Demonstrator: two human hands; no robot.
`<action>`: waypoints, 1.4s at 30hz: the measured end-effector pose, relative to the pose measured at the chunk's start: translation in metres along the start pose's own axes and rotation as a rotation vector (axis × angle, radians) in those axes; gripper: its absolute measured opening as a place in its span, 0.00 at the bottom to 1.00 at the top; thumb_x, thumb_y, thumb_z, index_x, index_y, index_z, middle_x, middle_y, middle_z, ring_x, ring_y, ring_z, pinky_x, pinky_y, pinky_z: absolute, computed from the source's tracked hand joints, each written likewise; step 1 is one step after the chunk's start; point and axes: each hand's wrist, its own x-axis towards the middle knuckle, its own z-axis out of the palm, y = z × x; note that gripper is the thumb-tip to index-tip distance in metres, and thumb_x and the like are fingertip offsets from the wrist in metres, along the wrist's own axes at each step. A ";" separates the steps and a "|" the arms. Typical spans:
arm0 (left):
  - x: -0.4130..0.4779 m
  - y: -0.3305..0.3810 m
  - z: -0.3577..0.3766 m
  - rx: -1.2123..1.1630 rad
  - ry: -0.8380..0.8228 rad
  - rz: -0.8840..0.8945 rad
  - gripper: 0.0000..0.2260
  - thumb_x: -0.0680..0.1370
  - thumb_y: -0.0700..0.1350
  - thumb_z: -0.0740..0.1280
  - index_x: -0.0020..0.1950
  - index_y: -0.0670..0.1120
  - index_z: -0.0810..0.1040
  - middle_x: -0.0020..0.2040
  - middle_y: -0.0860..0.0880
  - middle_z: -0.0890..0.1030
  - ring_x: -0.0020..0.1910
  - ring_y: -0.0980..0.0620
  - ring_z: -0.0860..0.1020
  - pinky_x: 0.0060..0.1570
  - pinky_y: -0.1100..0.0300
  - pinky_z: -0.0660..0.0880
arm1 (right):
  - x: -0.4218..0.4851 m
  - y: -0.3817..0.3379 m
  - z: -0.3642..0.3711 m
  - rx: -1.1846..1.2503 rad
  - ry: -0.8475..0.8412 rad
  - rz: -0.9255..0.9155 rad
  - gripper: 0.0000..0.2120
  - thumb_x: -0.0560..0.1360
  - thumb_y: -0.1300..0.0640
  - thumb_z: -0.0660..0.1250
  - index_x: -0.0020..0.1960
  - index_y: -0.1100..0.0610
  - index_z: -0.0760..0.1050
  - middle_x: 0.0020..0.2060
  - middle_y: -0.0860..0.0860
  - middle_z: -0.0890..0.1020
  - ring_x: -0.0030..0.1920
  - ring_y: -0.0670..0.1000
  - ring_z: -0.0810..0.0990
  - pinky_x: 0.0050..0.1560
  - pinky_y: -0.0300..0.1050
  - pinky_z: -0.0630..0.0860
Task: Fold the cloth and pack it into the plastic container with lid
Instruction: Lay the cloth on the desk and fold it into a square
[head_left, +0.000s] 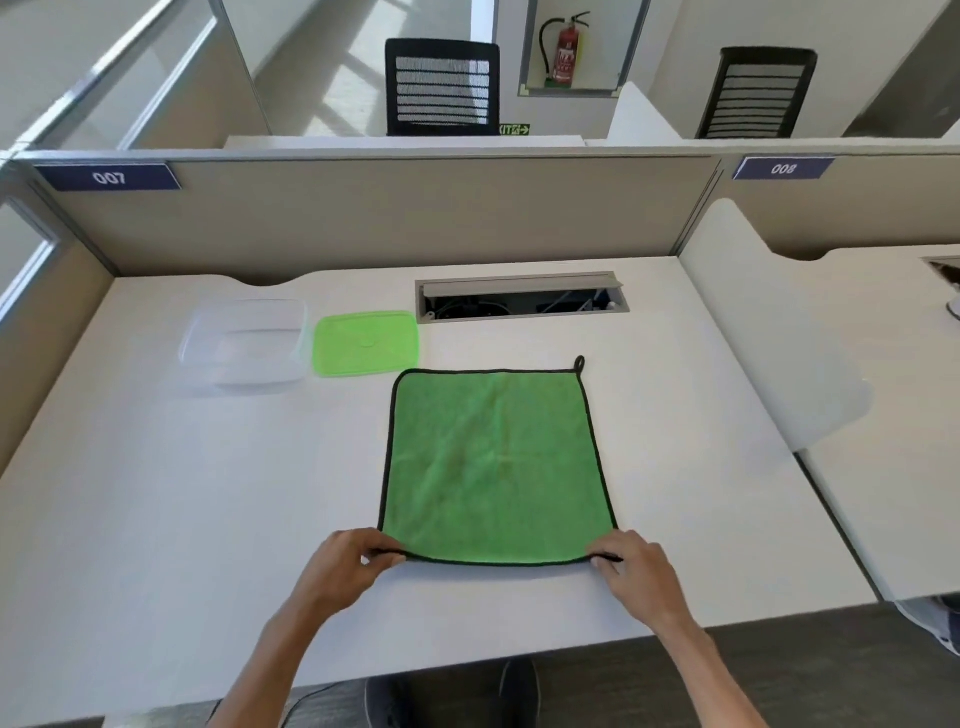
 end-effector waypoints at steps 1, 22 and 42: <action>-0.001 -0.002 0.000 0.025 -0.033 -0.019 0.08 0.79 0.57 0.79 0.47 0.72 0.85 0.48 0.66 0.89 0.46 0.64 0.86 0.52 0.55 0.84 | -0.001 0.002 0.000 -0.015 -0.006 -0.006 0.08 0.80 0.57 0.76 0.56 0.48 0.89 0.51 0.34 0.83 0.56 0.44 0.85 0.65 0.53 0.80; 0.028 0.049 -0.015 -0.029 0.362 -0.119 0.09 0.81 0.57 0.77 0.54 0.54 0.91 0.48 0.60 0.88 0.41 0.58 0.77 0.41 0.59 0.71 | 0.081 -0.006 -0.060 0.098 -0.203 0.003 0.12 0.76 0.58 0.78 0.41 0.41 0.84 0.41 0.40 0.89 0.48 0.43 0.86 0.54 0.47 0.82; 0.186 0.053 -0.063 -0.222 0.539 -0.113 0.08 0.85 0.55 0.71 0.58 0.54 0.88 0.55 0.55 0.89 0.57 0.48 0.85 0.57 0.48 0.81 | 0.246 -0.057 -0.075 0.196 0.186 0.075 0.05 0.81 0.55 0.73 0.55 0.47 0.85 0.51 0.44 0.88 0.54 0.52 0.85 0.60 0.54 0.81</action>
